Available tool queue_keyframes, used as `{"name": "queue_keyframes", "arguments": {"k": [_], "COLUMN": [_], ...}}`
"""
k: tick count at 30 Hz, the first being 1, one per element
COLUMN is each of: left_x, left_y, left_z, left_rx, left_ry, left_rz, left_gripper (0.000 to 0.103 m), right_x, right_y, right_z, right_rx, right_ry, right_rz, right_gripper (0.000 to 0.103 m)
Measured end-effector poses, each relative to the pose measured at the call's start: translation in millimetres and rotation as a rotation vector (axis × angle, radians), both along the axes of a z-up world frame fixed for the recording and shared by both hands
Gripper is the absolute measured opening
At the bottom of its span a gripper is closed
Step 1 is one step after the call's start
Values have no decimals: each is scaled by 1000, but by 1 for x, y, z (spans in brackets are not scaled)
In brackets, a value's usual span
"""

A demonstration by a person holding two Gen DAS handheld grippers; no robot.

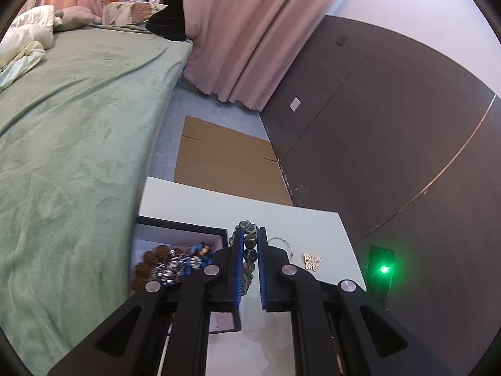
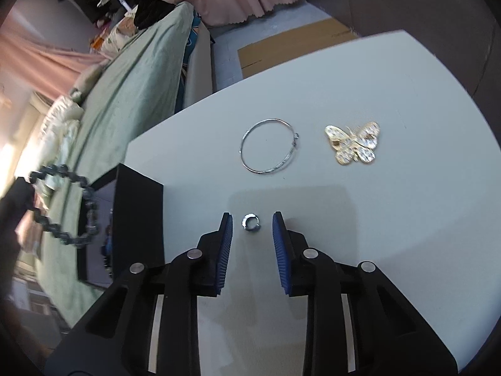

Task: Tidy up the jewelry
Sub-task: 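Carry the grey beaded bracelet into the black box and open the left tool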

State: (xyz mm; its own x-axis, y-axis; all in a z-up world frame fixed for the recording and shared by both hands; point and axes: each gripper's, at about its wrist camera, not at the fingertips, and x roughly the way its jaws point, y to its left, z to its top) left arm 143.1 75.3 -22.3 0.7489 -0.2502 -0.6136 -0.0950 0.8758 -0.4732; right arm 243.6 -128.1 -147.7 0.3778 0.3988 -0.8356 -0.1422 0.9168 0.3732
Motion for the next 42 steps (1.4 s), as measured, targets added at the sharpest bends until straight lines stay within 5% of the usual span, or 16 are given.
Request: {"name": "queue_keyframes", "arguments": {"k": [6,12,18,20,21,32,42], "left_x": [-9,-14,-15,-17,-19,-23,-24], "left_y": [25,44,54,59,62,69,68], "left_z": [2,1,-2,-3,-2,3,4], "left_rx": [-25,-47,-76,-80,-76,-81,-60], "left_ry": [-3,9,34,30,20,10,4], "left_rz": [29,40,55,85,103,118,127], "left_gripper": [7,7,11,39,44,47,56], "right_x": [-7,-12,-15,-18,-20,-40,-53], "right_y": [26,43,40,39,38,51,86], "right_z": [-4,-8,11,21,26,68,69], "right_rx": [-157,-317,-206,-161,-137,135,222], "right_ry": [-69,-134,-173,-199,-212,-310,-261], "right_rz": [29,51,38,41,42,148,328], "right_gripper": [26,12,12,12,12,13,13]}}
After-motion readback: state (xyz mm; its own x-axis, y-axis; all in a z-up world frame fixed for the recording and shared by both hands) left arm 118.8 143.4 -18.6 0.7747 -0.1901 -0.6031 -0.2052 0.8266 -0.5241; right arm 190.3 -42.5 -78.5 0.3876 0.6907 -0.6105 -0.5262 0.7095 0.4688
